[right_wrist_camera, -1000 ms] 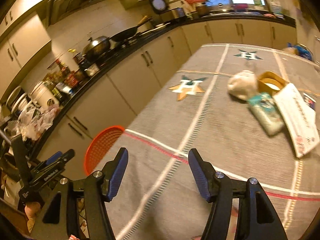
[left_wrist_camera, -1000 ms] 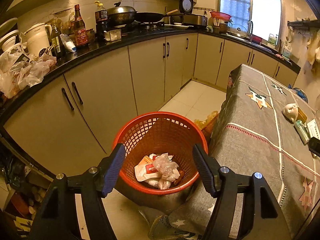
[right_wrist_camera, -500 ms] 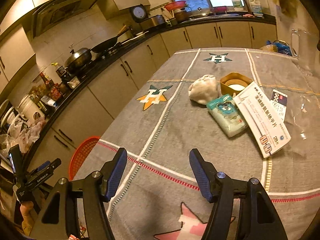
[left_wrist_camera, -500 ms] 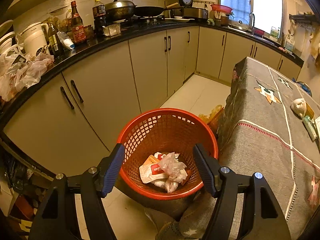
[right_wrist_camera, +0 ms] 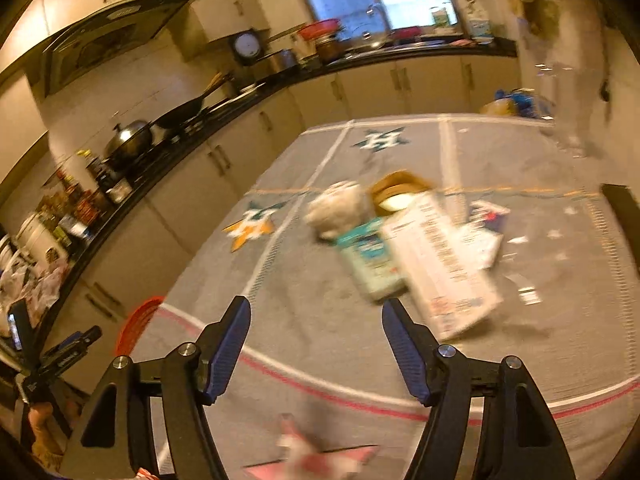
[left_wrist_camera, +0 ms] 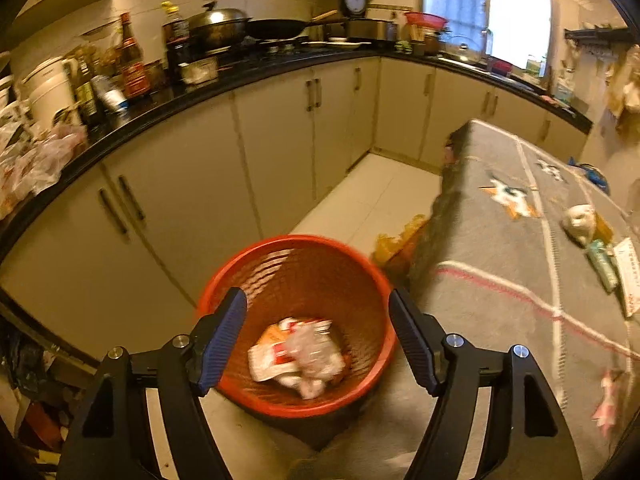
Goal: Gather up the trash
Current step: 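Move both tools back over the table toward the remaining trash, then grasp the white cloth with left tool while right tool grasps clear plastic cup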
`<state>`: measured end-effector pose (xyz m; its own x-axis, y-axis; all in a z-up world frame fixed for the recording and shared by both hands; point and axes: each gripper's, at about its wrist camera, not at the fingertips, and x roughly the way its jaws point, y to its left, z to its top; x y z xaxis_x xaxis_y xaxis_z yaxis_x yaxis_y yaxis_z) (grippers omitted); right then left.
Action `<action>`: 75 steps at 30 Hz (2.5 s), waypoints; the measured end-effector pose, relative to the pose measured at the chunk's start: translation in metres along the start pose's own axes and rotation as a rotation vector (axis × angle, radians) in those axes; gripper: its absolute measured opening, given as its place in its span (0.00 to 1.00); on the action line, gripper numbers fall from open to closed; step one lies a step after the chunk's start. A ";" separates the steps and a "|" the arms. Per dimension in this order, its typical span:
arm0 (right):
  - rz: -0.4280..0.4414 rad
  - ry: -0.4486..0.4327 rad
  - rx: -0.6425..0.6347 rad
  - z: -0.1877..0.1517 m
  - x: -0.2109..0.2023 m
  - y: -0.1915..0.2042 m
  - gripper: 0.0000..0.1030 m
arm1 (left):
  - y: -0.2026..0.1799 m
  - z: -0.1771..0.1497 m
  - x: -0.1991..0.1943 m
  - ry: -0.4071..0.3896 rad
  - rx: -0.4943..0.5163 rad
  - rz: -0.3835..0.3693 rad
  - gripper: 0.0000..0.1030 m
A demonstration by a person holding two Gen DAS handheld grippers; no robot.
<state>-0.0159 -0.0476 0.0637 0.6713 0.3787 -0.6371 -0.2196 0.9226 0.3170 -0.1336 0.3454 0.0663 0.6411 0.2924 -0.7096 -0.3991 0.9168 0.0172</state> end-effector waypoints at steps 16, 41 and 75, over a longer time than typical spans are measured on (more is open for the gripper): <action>-0.093 0.036 0.091 0.012 0.005 -0.096 0.73 | -0.187 0.032 0.016 0.097 0.122 -0.377 0.70; -0.026 0.087 0.322 0.046 0.047 -0.173 0.84 | -0.328 0.097 0.129 0.211 0.212 -0.490 0.81; 0.017 -0.066 0.134 0.011 -0.064 -0.091 0.63 | -0.153 0.065 -0.051 -0.017 0.153 -0.343 0.39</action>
<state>-0.0315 -0.1564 0.0836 0.7144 0.3847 -0.5845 -0.1381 0.8964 0.4212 -0.0626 0.2079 0.1462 0.7320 -0.0356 -0.6803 -0.0576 0.9918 -0.1138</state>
